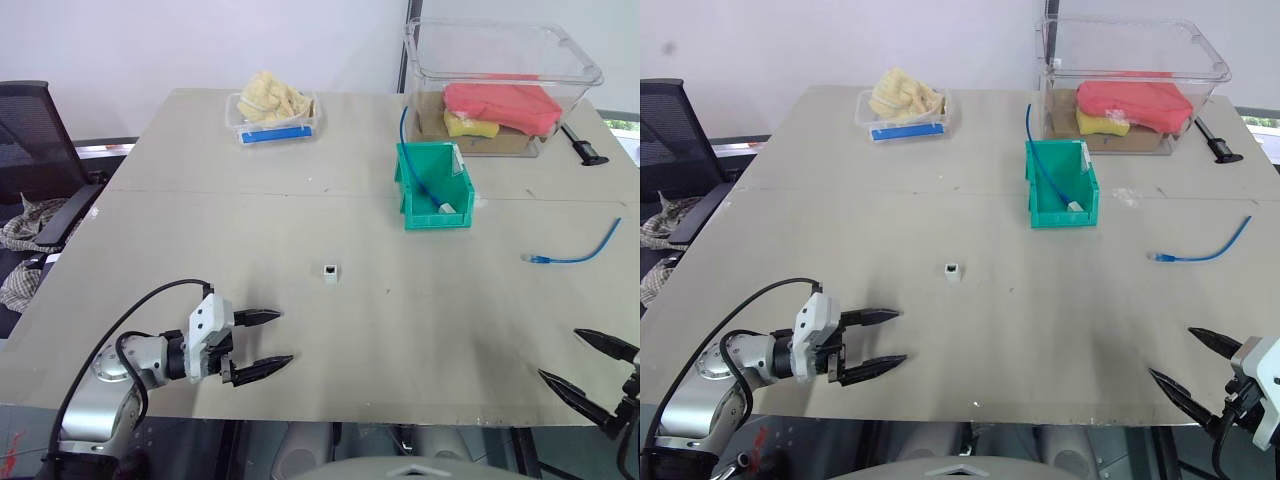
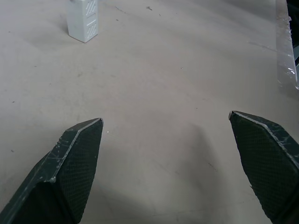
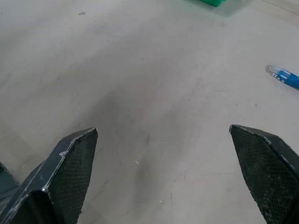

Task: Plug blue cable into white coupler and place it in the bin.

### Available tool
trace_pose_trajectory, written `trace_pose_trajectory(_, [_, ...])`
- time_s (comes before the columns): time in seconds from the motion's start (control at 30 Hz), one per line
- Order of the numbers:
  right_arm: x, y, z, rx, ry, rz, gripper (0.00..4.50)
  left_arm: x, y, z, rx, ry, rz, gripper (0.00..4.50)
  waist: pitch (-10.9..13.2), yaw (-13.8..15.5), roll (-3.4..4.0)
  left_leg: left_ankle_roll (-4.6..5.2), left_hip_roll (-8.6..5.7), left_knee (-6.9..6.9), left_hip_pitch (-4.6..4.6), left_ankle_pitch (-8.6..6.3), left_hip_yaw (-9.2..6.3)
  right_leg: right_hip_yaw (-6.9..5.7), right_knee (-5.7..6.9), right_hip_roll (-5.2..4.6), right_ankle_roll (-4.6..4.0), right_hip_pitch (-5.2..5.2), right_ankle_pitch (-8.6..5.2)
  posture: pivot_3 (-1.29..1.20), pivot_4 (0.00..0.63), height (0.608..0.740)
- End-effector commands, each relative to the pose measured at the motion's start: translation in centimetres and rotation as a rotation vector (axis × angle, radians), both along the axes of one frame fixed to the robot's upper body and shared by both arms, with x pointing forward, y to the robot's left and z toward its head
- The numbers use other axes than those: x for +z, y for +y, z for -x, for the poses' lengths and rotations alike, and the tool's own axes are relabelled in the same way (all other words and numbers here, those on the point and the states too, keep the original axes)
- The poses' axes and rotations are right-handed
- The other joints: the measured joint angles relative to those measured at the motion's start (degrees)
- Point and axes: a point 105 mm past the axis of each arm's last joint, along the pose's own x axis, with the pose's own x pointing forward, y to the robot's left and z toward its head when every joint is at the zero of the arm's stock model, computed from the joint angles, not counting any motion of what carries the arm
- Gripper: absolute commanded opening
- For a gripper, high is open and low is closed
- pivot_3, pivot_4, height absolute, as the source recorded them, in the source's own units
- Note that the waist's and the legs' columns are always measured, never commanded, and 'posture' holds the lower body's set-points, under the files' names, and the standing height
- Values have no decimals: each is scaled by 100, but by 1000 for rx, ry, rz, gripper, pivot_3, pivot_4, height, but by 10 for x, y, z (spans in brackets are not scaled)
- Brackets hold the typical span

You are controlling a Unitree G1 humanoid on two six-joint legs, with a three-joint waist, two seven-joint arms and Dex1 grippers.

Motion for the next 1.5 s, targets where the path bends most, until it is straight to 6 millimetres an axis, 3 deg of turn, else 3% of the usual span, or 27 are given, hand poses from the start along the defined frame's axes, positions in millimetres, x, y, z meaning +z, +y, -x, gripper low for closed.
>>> trace_pose_trajectory(0.03, [5, -3, -12, -25, -50, 54, 4456, 12, -8, -2, 5, -44, 50, 4421, 0, 1, 0, 0, 0, 0, 0, 0, 0, 0, 0, 0, 0, 0, 0, 0, 150, 739])
trace_pose_trajectory(0.27, [24, -19, -87, -124, -128, 239, 4456, 54, -50, -3, -12, -92, 224, 4421, -2, -60, -7, 1, -5, 17, 3, 1, 7, 9, 7, -3, -3, 3, 6, 0, 150, 739])
trace_pose_trajectory(0.4, [29, -22, -115, -89, -69, 275, 4456, 66, -66, 4, -80, -132, 208, 4421, 0, -62, -1, 1, -10, 15, -2, 1, 1, 4, 10, 1, 11, 1, 16, 0, 150, 739])
trace_pose_trajectory(0.5, [27, -26, -132, -18, -13, 333, 3579, 72, -74, 7, -93, -132, 216, 4500, 2, -61, 0, 1, -12, 14, -2, 1, 2, 4, 6, 2, 13, 2, 17, 0, 150, 739])
trace_pose_trajectory(0.6, [22, -33, -152, 33, 32, 410, 2136, 75, -78, 9, -105, -137, 210, 4500, 5, -92, -1, 2, -12, 14, -7, 0, 2, 3, 0, 1, 14, 1, 17, 0, 150, 739])
trace_pose_trajectory(1.0, [-1, -56, -197, 82, 191, 499, 2136, 88, -84, 6, -105, -176, 228, 4500, 8, -148, 5, 0, -13, 14, -6, 1, 4, 4, 1, 1, 18, -1, 20, 0, 150, 739])
trace_pose_trajectory(1.03, [-3, -56, -199, 86, 202, 496, 1861, 87, -83, 5, -102, -177, 227, 4500, 8, -160, 5, 0, -13, 14, -6, 1, 6, 6, 0, 0, 18, -1, 21, 0, 150, 739])
trace_pose_trajectory(1.1, [-7, -52, -200, 122, 233, 469, 1304, 85, -83, 5, -100, -181, 224, 4500, 7, -167, 4, 0, -13, 14, 0, 1, 14, 14, 1, 1, 16, 0, 21, 0, 150, 739])
trace_pose_trajectory(1.17, [-7, -48, -199, 152, 244, 453, 176, 84, -83, 5, -98, -182, 224, 4500, 5, -160, -1, 1, -13, 16, 2, 1, 15, 15, 1, 0, 14, 3, 23, 0, 150, 739])
trace_pose_trajectory(1.3, [1, -27, -196, 242, 209, 393, 75, 78, -83, 5, -96, -183, 199, 4500, 4, -156, -1, 1, -12, 17, 3, 1, 13, 15, 1, 0, 14, 4, 23, 0, 150, 739])
trace_pose_trajectory(1.4, [11, 14, -181, 396, 180, 317, 75, 73, -82, 3, -86, -201, 169, 4500, 4, -164, 1, 0, -7, 13, 0, 1, 6, 9, 3, 2, 14, 0, 23, 0, 150, 739])
trace_pose_trajectory(1.5, [9, 63, -158, 563, 180, 319, 75, 66, -82, 0, -76, -196, 128, 4500, 12, -152, 15, 0, -1, 5, -3, 0, 2, 9, 7, 5, 15, -11, 24, 0, 150, 739])
